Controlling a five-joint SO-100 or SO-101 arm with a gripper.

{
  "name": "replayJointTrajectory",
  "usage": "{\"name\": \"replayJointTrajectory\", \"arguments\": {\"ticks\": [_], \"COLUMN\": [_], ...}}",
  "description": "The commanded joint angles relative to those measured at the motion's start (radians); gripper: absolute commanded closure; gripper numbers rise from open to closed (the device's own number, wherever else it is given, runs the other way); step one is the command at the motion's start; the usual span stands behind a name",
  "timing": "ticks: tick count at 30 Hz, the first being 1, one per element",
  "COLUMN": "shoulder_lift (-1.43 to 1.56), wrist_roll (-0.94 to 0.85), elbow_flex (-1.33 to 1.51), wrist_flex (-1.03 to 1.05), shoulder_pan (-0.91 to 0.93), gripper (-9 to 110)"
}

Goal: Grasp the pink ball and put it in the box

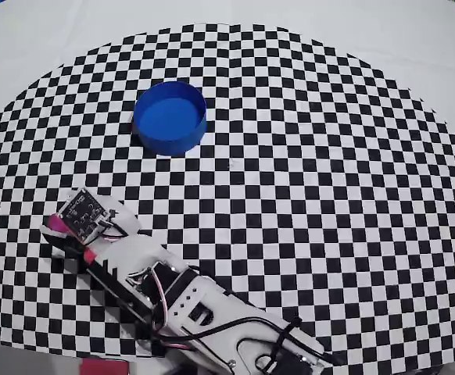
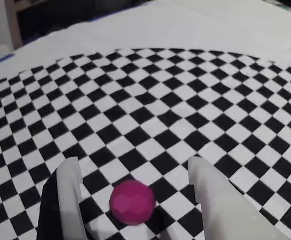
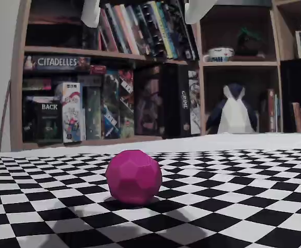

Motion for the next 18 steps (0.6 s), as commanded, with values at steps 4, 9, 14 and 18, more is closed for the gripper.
{"name": "replayJointTrajectory", "arguments": {"ticks": [4,9,14,18], "shoulder_lift": [-0.072,-0.123,-0.172,-0.202], "wrist_roll": [-0.008,-0.008,-0.008,-0.008], "elbow_flex": [-0.072,-0.095,-0.114,-0.121], "wrist_flex": [-0.046,-0.063,-0.081,-0.095], "shoulder_pan": [-0.014,-0.014,-0.014,-0.008], "gripper": [78,78,78,78]}}
